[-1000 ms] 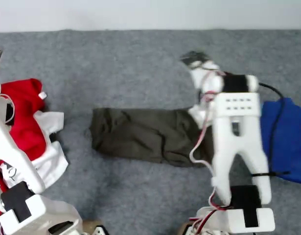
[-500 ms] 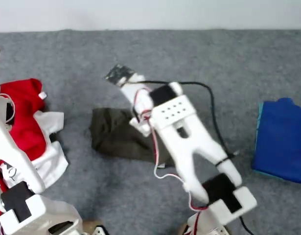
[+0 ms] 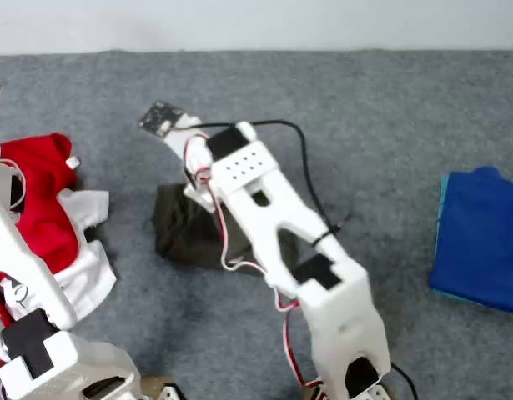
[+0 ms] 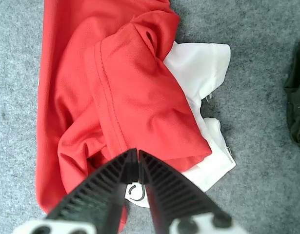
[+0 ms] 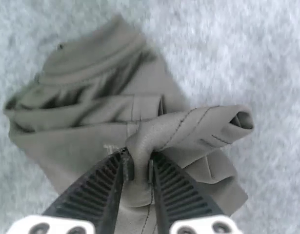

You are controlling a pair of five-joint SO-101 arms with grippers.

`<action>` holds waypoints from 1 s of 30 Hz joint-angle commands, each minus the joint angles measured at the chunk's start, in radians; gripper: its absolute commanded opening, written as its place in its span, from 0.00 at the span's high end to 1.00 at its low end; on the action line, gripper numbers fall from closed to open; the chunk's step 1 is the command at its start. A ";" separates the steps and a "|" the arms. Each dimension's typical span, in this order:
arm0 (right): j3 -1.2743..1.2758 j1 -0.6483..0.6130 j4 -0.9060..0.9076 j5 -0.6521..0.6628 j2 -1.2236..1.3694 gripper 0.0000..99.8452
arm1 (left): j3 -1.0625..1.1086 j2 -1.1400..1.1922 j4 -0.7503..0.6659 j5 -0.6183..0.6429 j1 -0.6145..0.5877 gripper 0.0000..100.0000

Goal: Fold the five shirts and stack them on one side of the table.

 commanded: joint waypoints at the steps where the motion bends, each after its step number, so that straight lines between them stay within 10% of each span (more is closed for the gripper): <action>1: -0.232 -0.024 0.051 -0.002 0.077 0.99 | -0.005 -0.066 0.014 0.011 0.008 0.98; 12: -0.698 -0.104 0.309 -0.002 0.271 0.72 | -0.005 -0.058 0.014 0.012 0.018 0.98; 20: -0.664 0.022 0.358 0.002 0.223 1.00 | -0.005 -0.063 0.015 0.012 0.018 0.98; 30: -0.216 0.157 0.358 0.057 0.048 0.99 | -0.005 -0.066 0.017 0.012 0.018 0.98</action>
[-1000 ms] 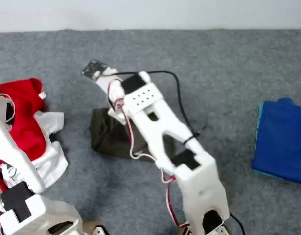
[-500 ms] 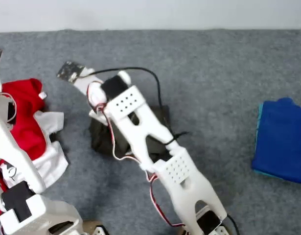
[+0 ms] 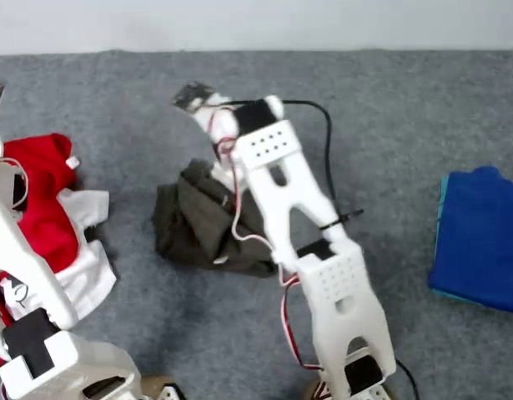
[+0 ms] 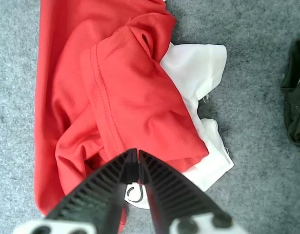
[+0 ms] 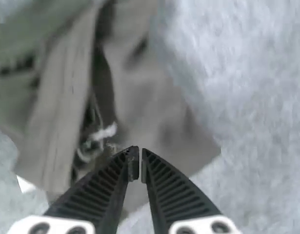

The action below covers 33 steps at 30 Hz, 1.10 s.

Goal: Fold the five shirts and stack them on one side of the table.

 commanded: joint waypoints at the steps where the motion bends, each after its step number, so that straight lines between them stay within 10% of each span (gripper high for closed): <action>1: 0.124 0.010 0.042 0.020 -0.114 0.99 | -0.005 -0.066 0.017 0.014 0.006 0.98; 15: 0.035 -0.453 0.038 0.018 -0.077 0.99 | -0.008 -0.068 0.020 0.068 -0.002 0.98; 26: 0.003 -0.182 0.041 0.021 -0.145 0.99 | -0.010 -0.068 0.021 0.069 0.000 0.98; 33: 0.002 -0.246 0.041 0.015 0.044 0.99 | -0.010 -0.068 0.021 0.069 0.000 0.98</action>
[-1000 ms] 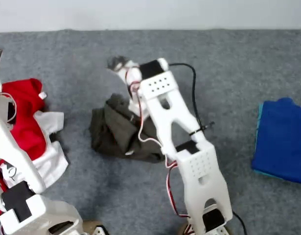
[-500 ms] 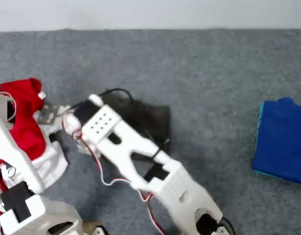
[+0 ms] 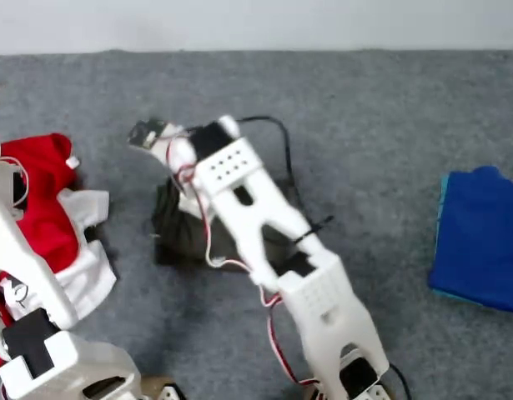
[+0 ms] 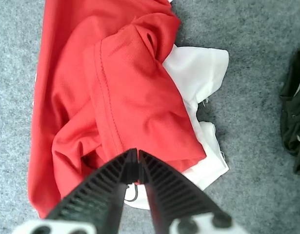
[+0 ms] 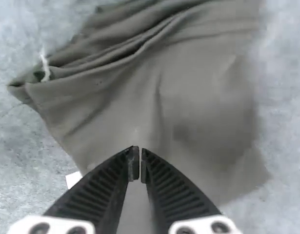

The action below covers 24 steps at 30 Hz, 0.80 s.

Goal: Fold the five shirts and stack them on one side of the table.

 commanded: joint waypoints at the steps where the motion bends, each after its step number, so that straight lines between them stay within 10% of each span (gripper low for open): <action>1: -0.054 -0.084 0.038 0.003 0.054 0.99 | -0.010 -0.068 0.021 0.006 -0.002 0.98; 11: -0.064 -0.262 0.039 0.003 0.067 0.99 | -0.010 -0.068 0.018 0.006 -0.002 0.98; 24: 0.199 0.024 0.041 0.005 -0.291 0.99 | -0.010 -0.068 0.015 0.006 0.000 0.98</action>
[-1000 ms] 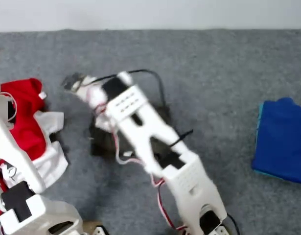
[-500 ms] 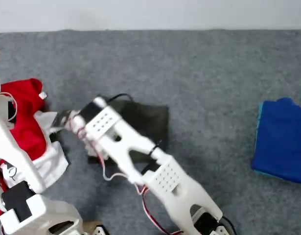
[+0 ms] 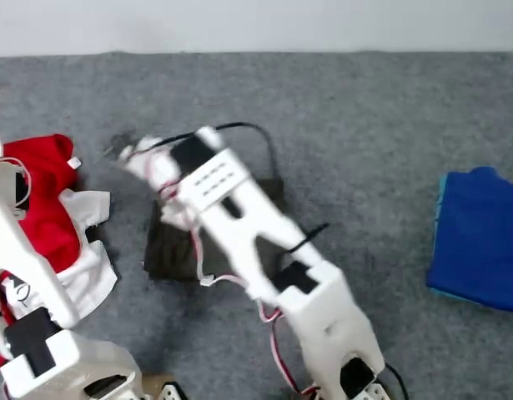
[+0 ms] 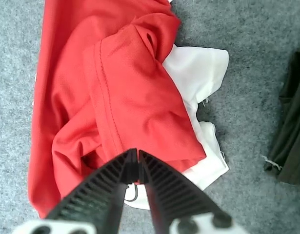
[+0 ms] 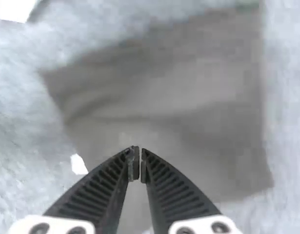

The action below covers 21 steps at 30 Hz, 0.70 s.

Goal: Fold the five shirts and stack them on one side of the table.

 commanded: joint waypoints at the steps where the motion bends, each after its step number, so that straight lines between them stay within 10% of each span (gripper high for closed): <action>1: 0.138 0.077 0.041 0.005 -0.140 0.99 | -0.010 -0.068 0.015 0.006 0.000 0.98; 21: 0.671 0.159 -0.099 0.000 -0.137 0.99 | -0.010 -0.068 0.015 0.006 0.000 0.98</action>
